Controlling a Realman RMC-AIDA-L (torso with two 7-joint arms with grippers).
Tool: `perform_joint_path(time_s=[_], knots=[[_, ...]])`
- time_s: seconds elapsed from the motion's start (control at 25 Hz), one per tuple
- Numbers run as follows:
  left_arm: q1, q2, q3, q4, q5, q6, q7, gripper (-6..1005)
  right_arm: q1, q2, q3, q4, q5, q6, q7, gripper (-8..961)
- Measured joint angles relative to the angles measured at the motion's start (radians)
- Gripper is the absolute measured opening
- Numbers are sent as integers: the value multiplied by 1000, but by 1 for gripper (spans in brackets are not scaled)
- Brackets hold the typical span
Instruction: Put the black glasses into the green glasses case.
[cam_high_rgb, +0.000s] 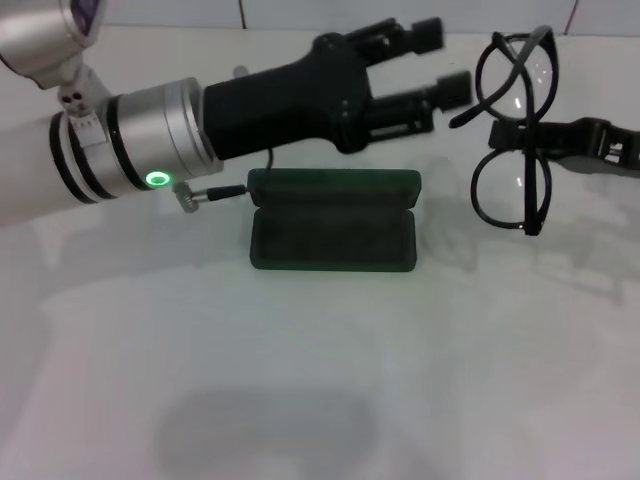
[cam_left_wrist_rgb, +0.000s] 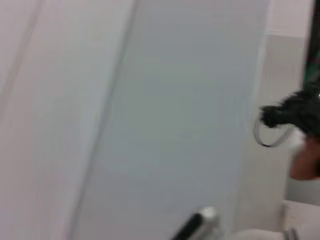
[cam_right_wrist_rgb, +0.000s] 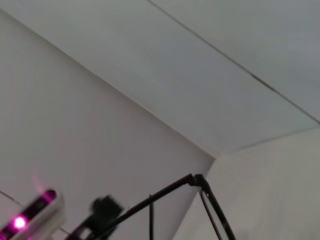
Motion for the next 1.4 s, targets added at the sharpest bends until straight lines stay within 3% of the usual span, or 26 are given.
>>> perform_joint_path(time_s=[0.28, 0.72, 1.04, 1.2, 1.4], knots=[[-75, 9, 0, 0, 146, 53, -2, 756, 13, -2, -15, -2, -32, 8, 31, 99], [-136, -6, 0, -1, 278, 47, 22, 756, 28, -10, -27, -7, -34, 23, 39, 98], [-138, -7, 0, -7, 281, 46, 23, 756, 26, -12, -18, -12, -34, 32, 38, 98], [-121, -7, -1, -64, 236, 46, 14, 756, 23, -14, -22, -16, -34, 33, 31, 98], [-95, 12, 0, -89, 123, 63, -17, 756, 17, -9, -29, -25, -34, 34, 10, 97]])
